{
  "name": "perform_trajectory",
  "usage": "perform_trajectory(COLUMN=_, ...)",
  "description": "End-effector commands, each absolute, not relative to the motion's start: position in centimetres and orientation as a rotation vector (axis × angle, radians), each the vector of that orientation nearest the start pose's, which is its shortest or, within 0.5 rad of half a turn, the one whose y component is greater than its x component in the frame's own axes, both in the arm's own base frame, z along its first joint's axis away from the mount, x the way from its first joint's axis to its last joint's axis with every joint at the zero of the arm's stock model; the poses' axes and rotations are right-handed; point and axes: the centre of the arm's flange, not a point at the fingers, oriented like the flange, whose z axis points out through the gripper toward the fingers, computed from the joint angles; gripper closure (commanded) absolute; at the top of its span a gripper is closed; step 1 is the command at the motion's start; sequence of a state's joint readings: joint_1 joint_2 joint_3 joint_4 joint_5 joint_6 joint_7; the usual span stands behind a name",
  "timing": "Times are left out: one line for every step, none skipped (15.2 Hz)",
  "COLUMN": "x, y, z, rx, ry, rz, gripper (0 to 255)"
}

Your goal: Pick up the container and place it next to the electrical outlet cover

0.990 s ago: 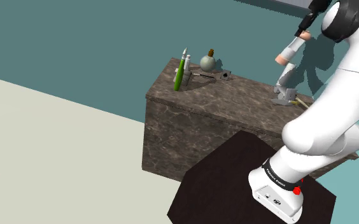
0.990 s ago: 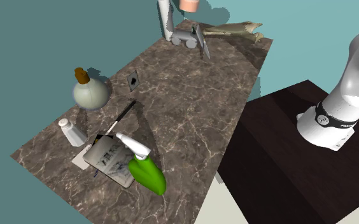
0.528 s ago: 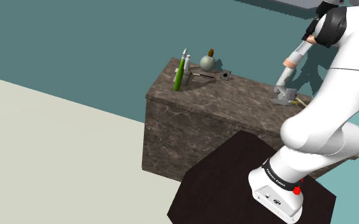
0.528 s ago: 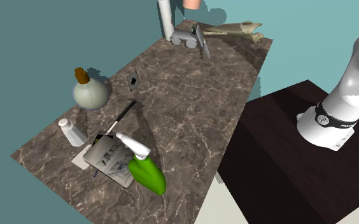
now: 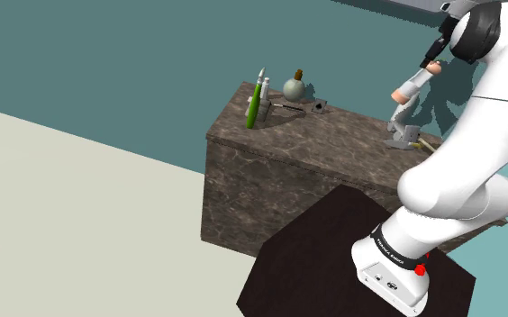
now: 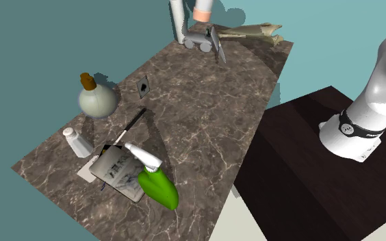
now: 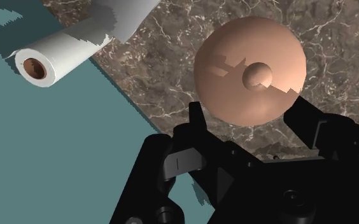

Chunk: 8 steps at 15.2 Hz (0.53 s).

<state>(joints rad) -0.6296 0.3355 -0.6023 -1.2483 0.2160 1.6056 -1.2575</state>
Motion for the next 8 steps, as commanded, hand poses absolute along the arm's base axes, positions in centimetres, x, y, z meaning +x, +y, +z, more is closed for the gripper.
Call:
perform_trajectory(x=30.0, y=-57.4, z=59.5, rx=-3.202, ry=-0.097, rz=-0.084, gripper=255)
perform_trajectory(x=30.0, y=-57.4, z=59.0, rx=-3.202, ry=-0.097, rz=-0.084, gripper=255)
perform_trajectory(x=30.0, y=-57.4, z=58.4, rx=-3.202, ry=-0.097, rz=-0.084, gripper=255)
perform_trajectory(x=30.0, y=-57.4, z=57.9, rx=-3.202, ry=-0.097, rz=-0.084, gripper=255)
perform_trajectory(x=30.0, y=-57.4, z=57.4, rx=-3.202, ry=-0.097, rz=-0.084, gripper=255)
perform_trajectory(x=30.0, y=-57.4, z=56.8, rx=-3.202, ry=-0.097, rz=-0.084, gripper=255)
perform_trajectory(x=30.0, y=-57.4, z=56.3, rx=-3.202, ry=-0.097, rz=-0.084, gripper=255)
perform_trajectory(x=30.0, y=-57.4, z=55.8, rx=-3.202, ry=-0.097, rz=-0.084, gripper=255)
